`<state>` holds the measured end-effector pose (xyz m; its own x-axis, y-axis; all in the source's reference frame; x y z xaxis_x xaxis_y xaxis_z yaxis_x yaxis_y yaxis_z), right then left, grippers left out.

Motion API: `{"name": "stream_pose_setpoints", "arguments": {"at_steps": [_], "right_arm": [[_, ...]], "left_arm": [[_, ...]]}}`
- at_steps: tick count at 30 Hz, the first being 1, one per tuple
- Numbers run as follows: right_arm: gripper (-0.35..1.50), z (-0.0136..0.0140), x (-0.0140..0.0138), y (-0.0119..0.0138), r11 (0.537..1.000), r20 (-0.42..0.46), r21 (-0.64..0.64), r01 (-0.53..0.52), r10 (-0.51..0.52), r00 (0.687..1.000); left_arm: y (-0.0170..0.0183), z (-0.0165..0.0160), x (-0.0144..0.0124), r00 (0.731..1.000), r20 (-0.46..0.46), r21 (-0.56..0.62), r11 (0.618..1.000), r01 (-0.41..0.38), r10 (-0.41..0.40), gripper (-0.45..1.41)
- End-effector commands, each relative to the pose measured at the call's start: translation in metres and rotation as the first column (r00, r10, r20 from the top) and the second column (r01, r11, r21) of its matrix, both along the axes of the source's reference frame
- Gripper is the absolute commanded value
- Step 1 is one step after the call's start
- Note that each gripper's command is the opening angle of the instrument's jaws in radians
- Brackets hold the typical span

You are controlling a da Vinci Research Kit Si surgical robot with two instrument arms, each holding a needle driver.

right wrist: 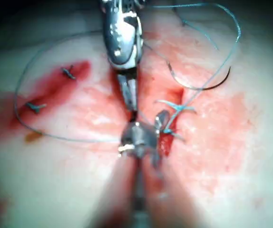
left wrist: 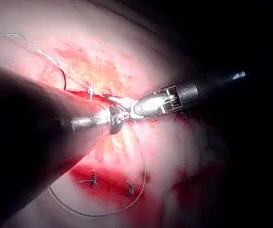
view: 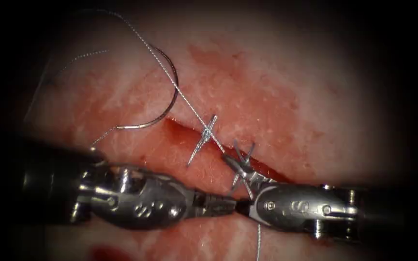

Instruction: Wound Closure

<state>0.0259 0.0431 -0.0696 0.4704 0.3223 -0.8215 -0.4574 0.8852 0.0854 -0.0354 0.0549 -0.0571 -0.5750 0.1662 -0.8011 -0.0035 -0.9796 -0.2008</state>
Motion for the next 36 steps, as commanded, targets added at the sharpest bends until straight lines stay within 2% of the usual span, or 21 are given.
{"name": "stream_pose_setpoints", "arguments": {"at_steps": [1, 5, 15, 21, 25, 32, 36], "right_arm": [[1.09, 0.0005, 0.0011, -0.0004, 1.0, -0.006, 0.002, 0.004, -0.004, 1.0], [1.09, 0.0005, 0.0017, -0.0006, 1.0, -0.01, 0.001, 0.007, -0.007, 1.0], [1.09, 0.0001, 0.0026, -0.0005, 0.999, -0.005, -0.026, 0.027, -0.028, 1.0], [1.13, 0.0014, 0.0034, -0.0001, 0.999, -0.001, -0.03, 0.044, -0.044, 0.999], [1.11, 0.0005, 0.0032, 0.0008, 0.999, -0.006, -0.03, 0.039, -0.039, 0.999], [1.13, 0.001, 0.0035, 0.0007, 0.998, 0.002, -0.035, 0.044, -0.044, 0.999], [1.09, 0.0002, 0.003, 0.001, 0.998, -0.004, -0.036, 0.046, -0.046, 0.999]], "left_arm": [[-0.0004, 0.0006, -0.0004, 1.0, 0.001, 0.002, 1.0, 0.0, 0.0, -0.35], [-0.0002, 0.0009, -0.0001, 1.0, 0.002, 0.007, 1.0, 0.0, 0.0, -0.35], [0.0011, 0.0013, 0.0012, 0.997, 0.027, 0.098, 0.993, 0.069, -0.072, -0.35], [0.0012, 0.0004, 0.0014, 0.997, 0.033, 0.104, 0.992, 0.072, -0.076, -0.35], [0.0012, 0.0006, 0.0013, 0.996, 0.032, 0.108, 0.991, 0.076, -0.08, -0.35], [0.0011, 0.0004, 0.0012, 0.996, 0.031, 0.114, 0.99, 0.079, -0.083, -0.35], [0.0012, 0.0006, 0.0015, 0.996, 0.031, 0.118, 0.99, 0.08, -0.084, -0.35]]}}
